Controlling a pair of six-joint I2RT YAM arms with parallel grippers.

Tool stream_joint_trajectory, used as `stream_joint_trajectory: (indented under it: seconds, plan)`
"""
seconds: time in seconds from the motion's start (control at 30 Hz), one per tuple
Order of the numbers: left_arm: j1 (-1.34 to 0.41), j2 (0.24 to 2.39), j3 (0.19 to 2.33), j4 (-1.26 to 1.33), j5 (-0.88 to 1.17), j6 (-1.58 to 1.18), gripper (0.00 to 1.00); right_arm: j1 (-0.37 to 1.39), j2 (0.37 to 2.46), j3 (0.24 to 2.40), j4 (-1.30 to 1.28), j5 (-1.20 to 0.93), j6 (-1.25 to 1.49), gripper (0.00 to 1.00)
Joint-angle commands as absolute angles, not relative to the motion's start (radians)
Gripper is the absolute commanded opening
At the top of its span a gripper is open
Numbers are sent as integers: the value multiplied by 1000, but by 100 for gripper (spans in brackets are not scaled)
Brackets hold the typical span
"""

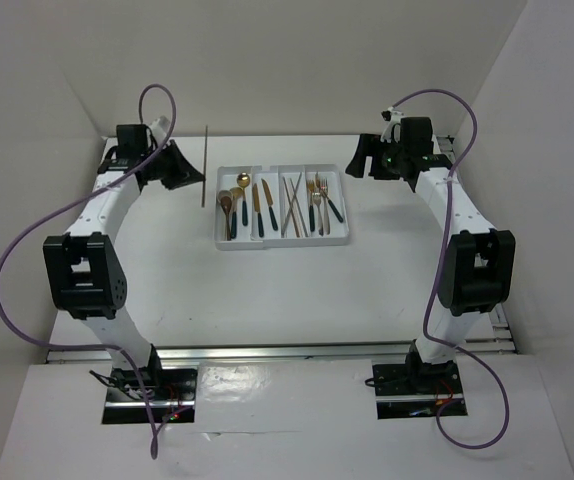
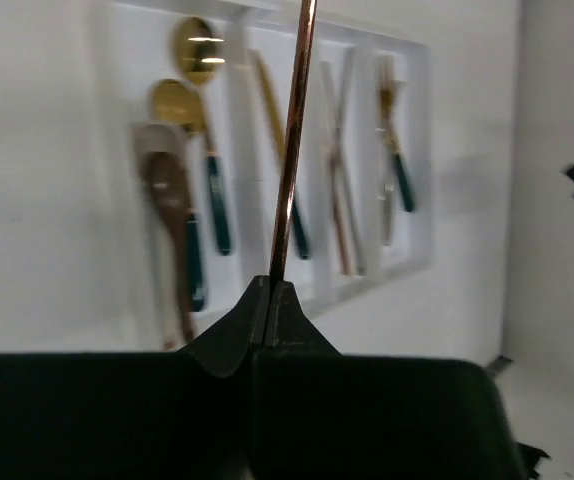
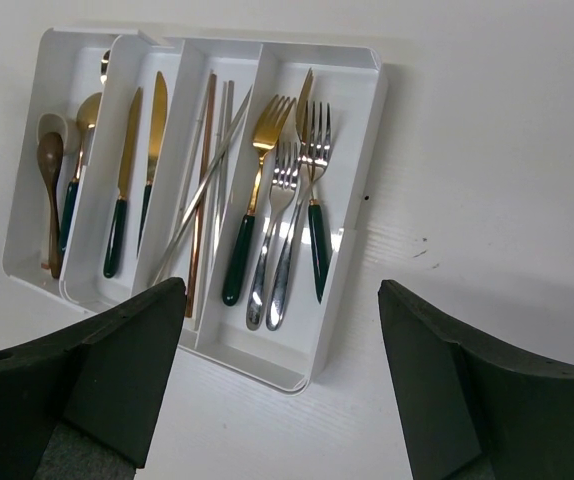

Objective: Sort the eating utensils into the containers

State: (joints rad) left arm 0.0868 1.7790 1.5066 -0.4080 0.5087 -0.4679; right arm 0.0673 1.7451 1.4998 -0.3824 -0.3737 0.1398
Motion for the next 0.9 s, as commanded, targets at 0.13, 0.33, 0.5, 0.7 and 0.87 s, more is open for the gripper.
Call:
stream_joint_trajectory:
  seconds: [0.13,0.33,0.5,0.7,0.87]
  plan:
    - [-116,1773,1532,-155,693,-900,0,60,1703,1511,-368,-371,146,85]
    - [-242,1873,1565,-54,663,-1045,0,60,1674,1500,-368,-360,146,85]
    - [-308,1982,1617,-29,621,-1055,0,60,1655,1500,-368,-360,146,85]
    - [-319,2054,1626,-67,598,-1065,0,60,1646,1480,-368,-351,146,85]
    - [-328,2092,1615,-67,577,-1074,0,60,1646,1480,-368,-351,146,85]
